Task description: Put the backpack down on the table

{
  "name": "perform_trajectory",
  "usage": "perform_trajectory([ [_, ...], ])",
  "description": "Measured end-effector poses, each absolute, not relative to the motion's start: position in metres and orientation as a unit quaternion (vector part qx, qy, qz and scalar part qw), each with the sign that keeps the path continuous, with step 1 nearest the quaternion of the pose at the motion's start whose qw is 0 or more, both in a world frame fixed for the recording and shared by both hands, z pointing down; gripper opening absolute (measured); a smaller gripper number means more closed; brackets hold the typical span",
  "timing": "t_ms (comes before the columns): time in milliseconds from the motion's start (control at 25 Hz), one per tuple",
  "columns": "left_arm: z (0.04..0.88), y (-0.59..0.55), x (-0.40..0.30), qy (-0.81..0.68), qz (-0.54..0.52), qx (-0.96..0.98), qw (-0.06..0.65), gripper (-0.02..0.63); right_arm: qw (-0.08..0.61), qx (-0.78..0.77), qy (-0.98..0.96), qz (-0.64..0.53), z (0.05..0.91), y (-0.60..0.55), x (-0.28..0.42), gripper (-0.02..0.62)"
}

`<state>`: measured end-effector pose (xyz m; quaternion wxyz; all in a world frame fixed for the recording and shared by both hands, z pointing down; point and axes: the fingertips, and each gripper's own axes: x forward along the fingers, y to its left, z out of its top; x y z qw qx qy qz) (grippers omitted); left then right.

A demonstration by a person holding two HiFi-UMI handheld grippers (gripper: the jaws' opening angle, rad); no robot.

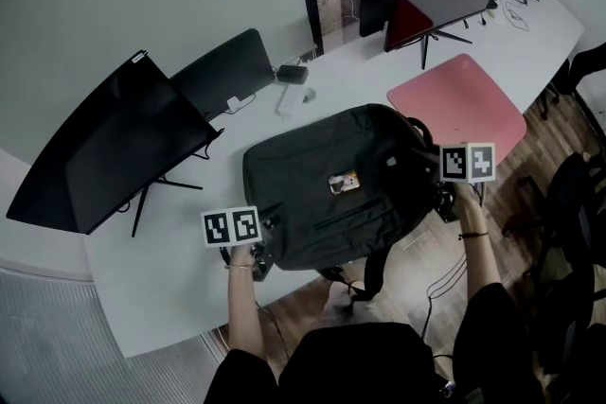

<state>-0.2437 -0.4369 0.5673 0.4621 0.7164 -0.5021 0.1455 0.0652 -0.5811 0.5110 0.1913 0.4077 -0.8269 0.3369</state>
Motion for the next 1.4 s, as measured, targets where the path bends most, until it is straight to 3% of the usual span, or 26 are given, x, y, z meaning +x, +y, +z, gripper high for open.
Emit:
perform_trajectory([
  [560,0.59,-0.441,-0.253,-0.514,0.137,0.7,0.476,0.199,0.237,0.422,-0.802,0.35,0.541,-0.592,0.07,0.158],
  [1080,0.604,-0.441,-0.263,-0.549,0.139,0.661,0.492,0.289,0.257,0.449,-0.785,0.341,0.562,-0.591,0.078,0.242],
  [1400,0.597,-0.43,-0.277,-0.594,0.145,0.649,0.452,0.327,0.251,0.48,-0.789,0.29,0.545,-0.59,0.086,0.264],
])
